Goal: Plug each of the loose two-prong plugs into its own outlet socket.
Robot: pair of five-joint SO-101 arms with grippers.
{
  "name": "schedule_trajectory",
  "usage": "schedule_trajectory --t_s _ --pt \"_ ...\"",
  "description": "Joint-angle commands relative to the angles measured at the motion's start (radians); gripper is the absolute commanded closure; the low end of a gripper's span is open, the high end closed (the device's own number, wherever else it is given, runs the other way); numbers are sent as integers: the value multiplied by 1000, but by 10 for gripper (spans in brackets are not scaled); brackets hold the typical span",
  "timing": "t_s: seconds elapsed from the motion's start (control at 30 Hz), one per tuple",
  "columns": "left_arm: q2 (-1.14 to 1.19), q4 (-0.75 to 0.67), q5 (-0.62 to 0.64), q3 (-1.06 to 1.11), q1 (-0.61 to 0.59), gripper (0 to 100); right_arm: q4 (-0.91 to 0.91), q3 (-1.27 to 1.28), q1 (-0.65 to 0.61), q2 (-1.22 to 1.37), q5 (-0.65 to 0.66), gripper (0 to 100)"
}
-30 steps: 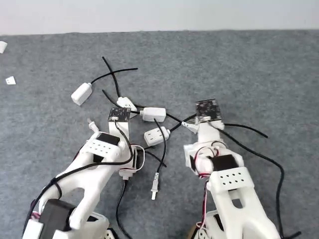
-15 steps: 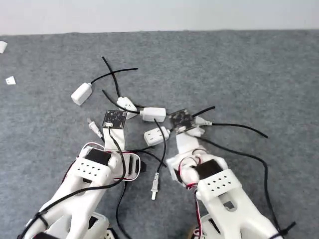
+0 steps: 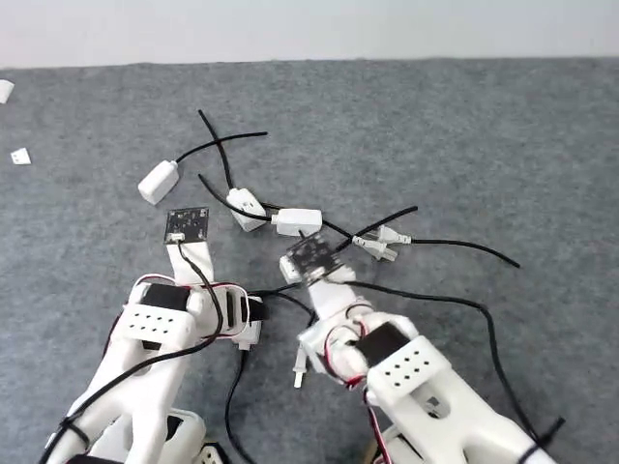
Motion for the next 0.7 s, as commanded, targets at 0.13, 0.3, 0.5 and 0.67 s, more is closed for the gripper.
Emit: schedule_trajectory --t_s 0.13,0.3,0.5,0.67 --pt "-21 -48 -6 -48 -5 677 5 5 -94 4 -6 861" --pt "-21 -64 -6 -45 -5 677 -18 15 -114 4 -5 861" --pt "-20 -98 38 -45 -44 677 -54 20 -111 5 -11 858" --pt "-18 -107 51 -48 -69 677 -93 28 -117 5 -14 858"
